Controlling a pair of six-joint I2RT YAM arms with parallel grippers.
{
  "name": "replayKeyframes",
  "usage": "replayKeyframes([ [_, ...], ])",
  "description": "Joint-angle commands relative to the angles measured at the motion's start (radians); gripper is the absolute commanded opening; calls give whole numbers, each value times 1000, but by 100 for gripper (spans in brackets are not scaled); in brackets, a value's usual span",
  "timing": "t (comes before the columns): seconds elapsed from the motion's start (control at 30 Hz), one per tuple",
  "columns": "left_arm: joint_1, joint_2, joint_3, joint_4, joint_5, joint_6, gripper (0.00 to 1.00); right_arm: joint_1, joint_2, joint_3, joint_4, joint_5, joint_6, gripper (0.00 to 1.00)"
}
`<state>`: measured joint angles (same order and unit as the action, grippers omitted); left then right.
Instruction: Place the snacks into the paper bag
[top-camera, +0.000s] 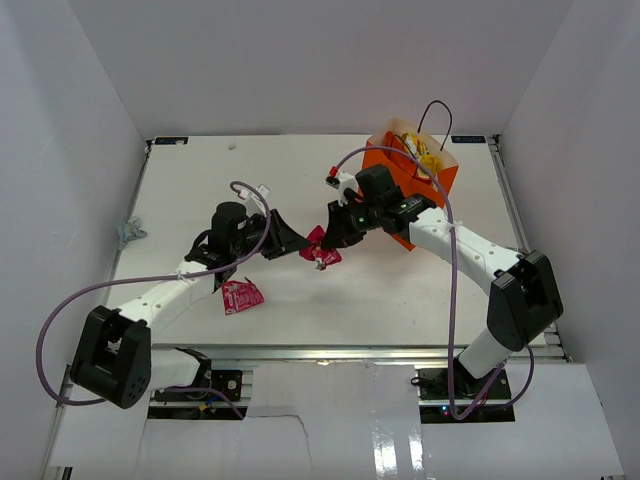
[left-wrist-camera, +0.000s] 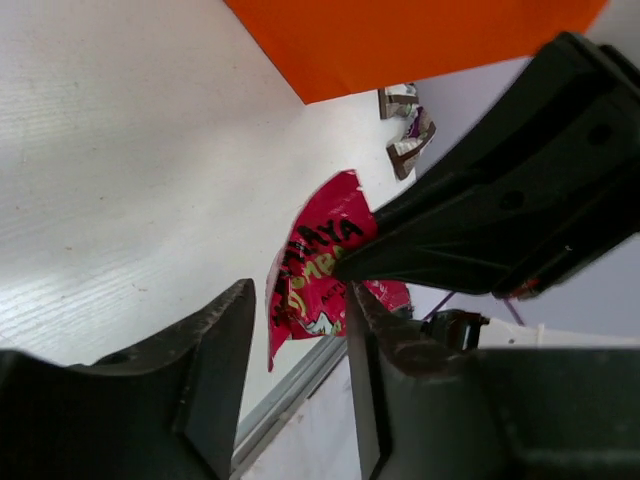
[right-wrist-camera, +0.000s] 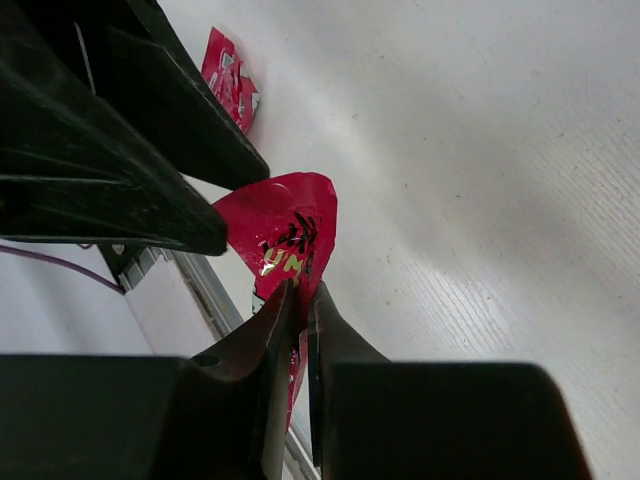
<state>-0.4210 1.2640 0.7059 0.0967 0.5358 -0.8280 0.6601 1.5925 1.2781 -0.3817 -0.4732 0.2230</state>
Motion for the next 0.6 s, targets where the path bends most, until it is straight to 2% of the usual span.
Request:
replayKeyframes([
  [0.0, -2, -110, 17, 17, -42, -11, 57, -8, -43, 15, -3, -51, -120, 8],
  [0.1, -2, -172, 24, -12, -97, 24, 72, -39, -66, 90, -80, -133, -385, 8],
  [0.17, -2, -245, 24, -35, -160, 56, 85, -72, -112, 122, -95, -148, -552, 8],
  [0.23, -2, -320, 17, -75, -206, 76, 98, -121, -161, 176, -94, -165, -632, 8],
  [0.27, -2, -343, 11, -110, -232, 92, 98, -138, -175, 203, -97, -173, -686, 8],
  [0.4, -1, -422, -16, -225, -362, 110, 98, -264, -218, 412, -92, -190, -726, 8],
  [0.47, -1, -451, -28, -274, -393, 93, 98, -313, -217, 483, -82, -159, -711, 8],
  [0.57, -1, -489, -52, -316, -451, 52, 98, -439, -206, 573, -23, -85, -604, 8],
])
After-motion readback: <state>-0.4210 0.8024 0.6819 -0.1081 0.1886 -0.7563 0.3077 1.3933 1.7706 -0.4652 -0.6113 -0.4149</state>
